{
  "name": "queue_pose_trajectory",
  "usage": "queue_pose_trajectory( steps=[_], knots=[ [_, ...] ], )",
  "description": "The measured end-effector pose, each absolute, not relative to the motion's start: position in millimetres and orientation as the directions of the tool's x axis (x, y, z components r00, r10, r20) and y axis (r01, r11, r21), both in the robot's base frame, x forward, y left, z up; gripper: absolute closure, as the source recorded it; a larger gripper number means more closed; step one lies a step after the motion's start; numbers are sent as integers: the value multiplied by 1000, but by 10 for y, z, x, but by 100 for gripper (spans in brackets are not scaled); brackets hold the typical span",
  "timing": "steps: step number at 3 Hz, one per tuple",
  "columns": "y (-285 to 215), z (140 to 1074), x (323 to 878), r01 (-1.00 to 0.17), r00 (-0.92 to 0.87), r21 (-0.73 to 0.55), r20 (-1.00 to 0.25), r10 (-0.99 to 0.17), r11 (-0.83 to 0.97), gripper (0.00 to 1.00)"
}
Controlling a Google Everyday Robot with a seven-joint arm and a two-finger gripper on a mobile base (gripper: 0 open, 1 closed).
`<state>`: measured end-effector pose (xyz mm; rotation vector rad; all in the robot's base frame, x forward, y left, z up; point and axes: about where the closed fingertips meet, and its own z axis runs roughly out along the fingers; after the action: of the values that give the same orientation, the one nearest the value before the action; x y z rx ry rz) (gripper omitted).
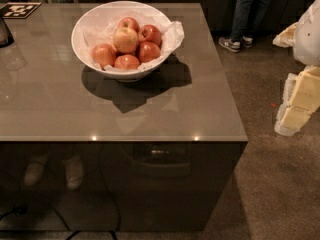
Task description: Pick apple from white bowl
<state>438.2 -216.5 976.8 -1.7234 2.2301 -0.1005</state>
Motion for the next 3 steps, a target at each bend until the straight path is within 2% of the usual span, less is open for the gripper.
queue_pose_trajectory(
  steps=[1,3],
  knots=[
    [-2160,9779,4384,-930,-220,-252,-207,-953,269,0],
    [-1694,10371,4636,-911,-237,-308,-152,-959,274,0]
  ],
)
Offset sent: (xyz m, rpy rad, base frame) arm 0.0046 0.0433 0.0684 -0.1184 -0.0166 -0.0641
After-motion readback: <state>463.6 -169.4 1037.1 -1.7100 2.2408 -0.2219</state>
